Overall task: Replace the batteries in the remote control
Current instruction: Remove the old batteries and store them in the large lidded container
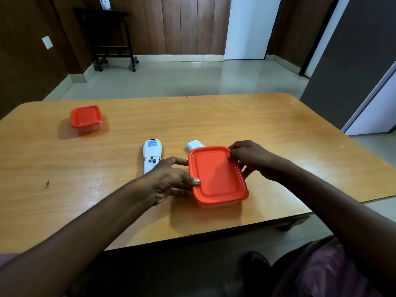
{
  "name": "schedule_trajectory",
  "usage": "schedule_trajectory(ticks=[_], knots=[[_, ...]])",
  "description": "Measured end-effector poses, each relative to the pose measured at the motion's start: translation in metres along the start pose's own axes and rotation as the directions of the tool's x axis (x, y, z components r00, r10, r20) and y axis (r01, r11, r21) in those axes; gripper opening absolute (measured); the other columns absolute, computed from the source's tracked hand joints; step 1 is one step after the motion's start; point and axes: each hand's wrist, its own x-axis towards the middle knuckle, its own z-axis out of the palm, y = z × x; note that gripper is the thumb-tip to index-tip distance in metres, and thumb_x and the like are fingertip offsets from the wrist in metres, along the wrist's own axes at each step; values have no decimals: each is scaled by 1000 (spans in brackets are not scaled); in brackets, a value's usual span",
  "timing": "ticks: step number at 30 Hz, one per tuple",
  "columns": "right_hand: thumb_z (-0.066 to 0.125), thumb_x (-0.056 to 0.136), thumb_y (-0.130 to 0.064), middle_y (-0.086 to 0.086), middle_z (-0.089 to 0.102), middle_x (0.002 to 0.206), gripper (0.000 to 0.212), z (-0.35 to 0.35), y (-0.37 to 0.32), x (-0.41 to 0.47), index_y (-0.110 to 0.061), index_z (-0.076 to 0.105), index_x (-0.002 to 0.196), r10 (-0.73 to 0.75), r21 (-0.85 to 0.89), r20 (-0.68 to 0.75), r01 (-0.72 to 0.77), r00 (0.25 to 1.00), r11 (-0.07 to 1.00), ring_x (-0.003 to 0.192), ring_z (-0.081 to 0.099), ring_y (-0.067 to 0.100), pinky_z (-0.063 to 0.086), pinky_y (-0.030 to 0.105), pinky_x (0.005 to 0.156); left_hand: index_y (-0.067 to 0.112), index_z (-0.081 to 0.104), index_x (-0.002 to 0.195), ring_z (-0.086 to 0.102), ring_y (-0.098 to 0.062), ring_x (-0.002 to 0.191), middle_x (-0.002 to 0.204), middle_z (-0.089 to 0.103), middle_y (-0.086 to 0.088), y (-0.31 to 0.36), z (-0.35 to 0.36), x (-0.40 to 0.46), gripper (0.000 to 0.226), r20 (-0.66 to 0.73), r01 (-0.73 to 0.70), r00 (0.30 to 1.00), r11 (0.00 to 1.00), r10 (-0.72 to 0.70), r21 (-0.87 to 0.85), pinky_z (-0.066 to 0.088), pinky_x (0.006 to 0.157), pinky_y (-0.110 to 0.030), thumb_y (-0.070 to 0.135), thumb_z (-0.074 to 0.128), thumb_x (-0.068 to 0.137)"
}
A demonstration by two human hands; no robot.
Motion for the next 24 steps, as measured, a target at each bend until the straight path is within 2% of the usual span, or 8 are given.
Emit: schedule_trajectory(ticks=[3, 6, 9, 14, 18, 19, 22, 24], knots=[[43, 105, -34, 10, 61, 93, 34, 13, 5, 9, -7, 63, 102, -53, -92, -129, 41, 990, 995, 66, 66, 29, 50, 28, 43, 11, 57, 123, 69, -31, 75, 77, 70, -12, 0, 0, -1, 59, 24, 9, 1000, 998, -10, 55, 61, 82, -50, -17, 75, 74], [37, 106, -45, 9, 59, 79, 49, 26, 9, 22, -11, 51, 74, -183, -283, -228, 115, 956, 952, 70, 62, 34, 43, 32, 57, 11, 58, 123, 70, -29, 73, 79, 71, -13, -1, -2, 0, 58, 36, 15, 999, 998, -18, 68, 62, 77, -47, -17, 74, 75], [36, 106, -44, 5, 53, 66, 54, 32, 9, 33, -13, 42, 62, -247, -347, -288, 139, 925, 928, 73, 54, 34, 34, 35, 63, 10, 58, 123, 71, -28, 73, 75, 71, -9, 0, -5, 1, 57, 52, 2, 999, 997, -6, 80, 62, 78, -48, -16, 74, 76], [38, 105, -49, 5, 49, 63, 58, 34, 4, 46, -11, 46, 62, -226, -406, -294, 93, 929, 909, 73, 51, 35, 35, 35, 64, 10, 59, 125, 70, -23, 67, 77, 69, -7, 4, -7, 1, 55, 63, 0, 998, 995, -7, 105, 62, 69, -42, -17, 70, 79], [39, 104, -54, 18, 63, 85, 57, 35, 4, 53, -14, 45, 62, -230, -467, -270, 82, 935, 880, 77, 49, 33, 37, 34, 68, 13, 61, 126, 70, -20, 63, 68, 71, -2, 4, -11, 1, 54, 58, -9, 998, 991, 2, 130, 61, 67, -38, -17, 68, 81], [38, 103, -56, 16, 61, 83, 59, 35, 4, 52, -15, 44, 61, -238, -498, -267, 77, 934, 864, 76, 49, 32, 37, 34, 67, 14, 61, 127, 69, -19, 62, 64, 71, 0, 5, -12, 2, 55, 61, -12, 998, 990, 4, 140, 61, 69, -38, -17, 67, 82], [34, 102, -60, 5, 50, 67, 63, 36, -1, 41, -13, 47, 62, -359, -643, -254, 121, 898, 757, 70, 48, 31, 37, 35, 63, 16, 60, 133, 68, -16, 64, 62, 70, 3, 6, -14, 4, 57, 74, -24, 997, 982, 11, 186, 59, 74, -36, -15, 64, 85], [35, 104, -56, 8, 56, 70, 58, 39, -4, 37, -12, 50, 68, -501, -709, -173, 246, 848, 661, 70, 52, 32, 36, 36, 60, 17, 60, 135, 65, -15, 71, 74, 65, 0, 8, -15, 5, 57, 92, -39, 996, 972, 18, 231, 58, 76, -34, -15, 62, 87]])
